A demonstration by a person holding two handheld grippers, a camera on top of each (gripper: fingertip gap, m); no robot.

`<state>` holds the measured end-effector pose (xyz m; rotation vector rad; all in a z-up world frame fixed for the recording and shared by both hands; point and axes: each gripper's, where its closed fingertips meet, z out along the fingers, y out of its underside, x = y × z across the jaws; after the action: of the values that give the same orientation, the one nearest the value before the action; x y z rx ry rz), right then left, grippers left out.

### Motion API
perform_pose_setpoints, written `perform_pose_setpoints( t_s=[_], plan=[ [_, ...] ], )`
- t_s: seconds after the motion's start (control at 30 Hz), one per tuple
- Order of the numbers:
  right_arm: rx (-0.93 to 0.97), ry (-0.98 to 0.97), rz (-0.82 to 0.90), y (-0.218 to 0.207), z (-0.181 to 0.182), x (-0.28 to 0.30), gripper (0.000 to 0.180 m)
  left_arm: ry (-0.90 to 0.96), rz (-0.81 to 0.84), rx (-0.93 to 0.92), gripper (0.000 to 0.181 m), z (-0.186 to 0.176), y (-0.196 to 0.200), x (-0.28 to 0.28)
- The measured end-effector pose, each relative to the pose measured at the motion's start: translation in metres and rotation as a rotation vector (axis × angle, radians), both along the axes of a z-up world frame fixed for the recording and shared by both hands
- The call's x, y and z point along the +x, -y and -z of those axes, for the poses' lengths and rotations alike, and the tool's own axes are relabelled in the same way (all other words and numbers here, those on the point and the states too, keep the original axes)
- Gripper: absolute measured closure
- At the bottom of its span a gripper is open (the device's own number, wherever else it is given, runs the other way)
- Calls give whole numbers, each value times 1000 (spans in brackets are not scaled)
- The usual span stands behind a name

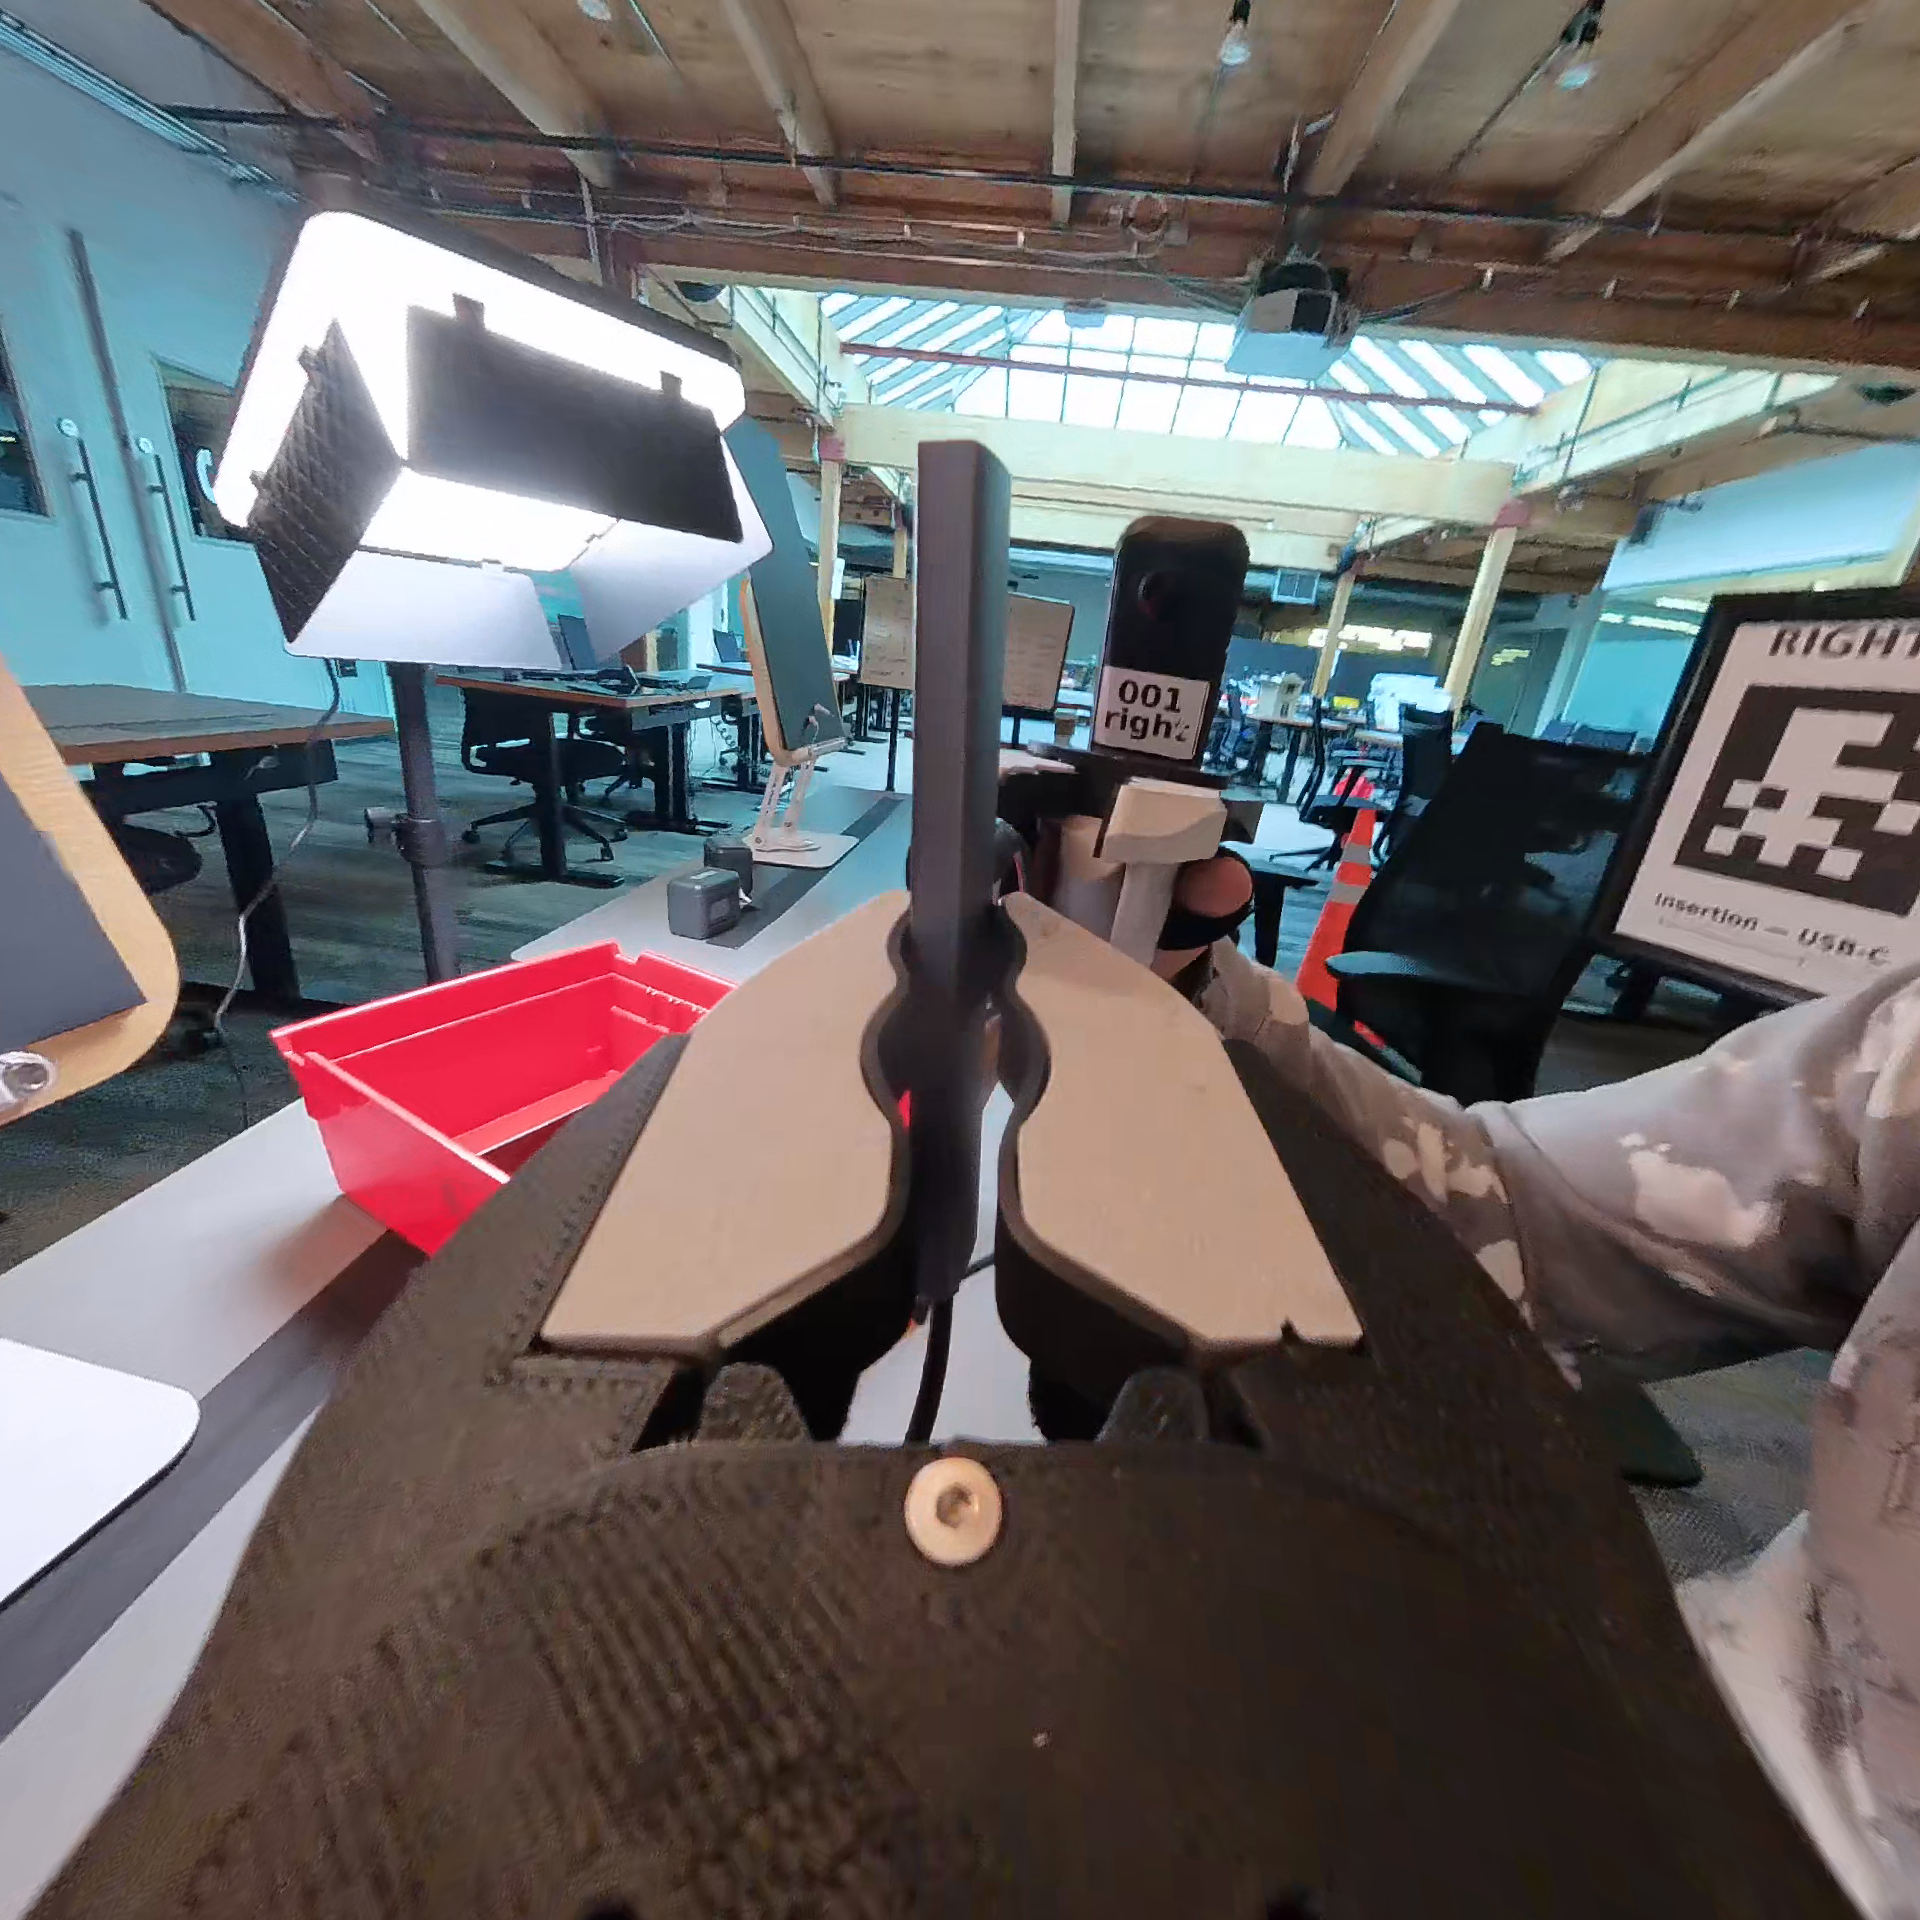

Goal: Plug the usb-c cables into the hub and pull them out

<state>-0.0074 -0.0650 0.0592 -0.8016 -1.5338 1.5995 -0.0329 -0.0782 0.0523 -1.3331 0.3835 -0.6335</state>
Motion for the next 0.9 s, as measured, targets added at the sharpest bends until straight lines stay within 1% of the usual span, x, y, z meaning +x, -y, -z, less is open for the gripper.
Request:
perform_pose_setpoints(
  t_s=[0.07,0.17,0.3,0.37,0.4,0.47,0.53,0.6,0.67,0.7,0.77,0.8,0.9],
  plan=[
    [28,15,4,6,5,-4,155,-20,0,6,169,4,-5,11],
    [32,4,2,12,7,-8,171,-32,27,-12,169,11,-9,26],
    [58,32,-31,14,14,-6,173,-40,68,-82,169,16,-7,28],
    [76,47,-28,10,16,-3,173,-37,82,-120,162,11,1,22],
    [85,60,-36,10,17,-1,173,-42,81,-145,162,8,5,19],
    [113,67,-60,11,19,5,173,-116,33,-222,160,11,13,12],
    [132,63,-68,14,18,8,173,-252,-63,-239,158,14,18,6],
    [150,70,-89,21,19,10,173,-350,-55,-223,154,16,26,15],
    [169,75,-119,30,22,11,173,-391,-33,-235,149,21,27,25],
    [179,80,-138,35,24,11,173,-411,-36,-235,149,25,25,28],
    [198,90,-149,41,27,11,173,-438,1,-230,159,31,24,35],
    [200,88,-146,41,27,11,173,-441,21,-220,167,31,25,38],
    [163,62,-159,40,20,14,173,-425,31,-172,170,24,25,41]
  ],
)
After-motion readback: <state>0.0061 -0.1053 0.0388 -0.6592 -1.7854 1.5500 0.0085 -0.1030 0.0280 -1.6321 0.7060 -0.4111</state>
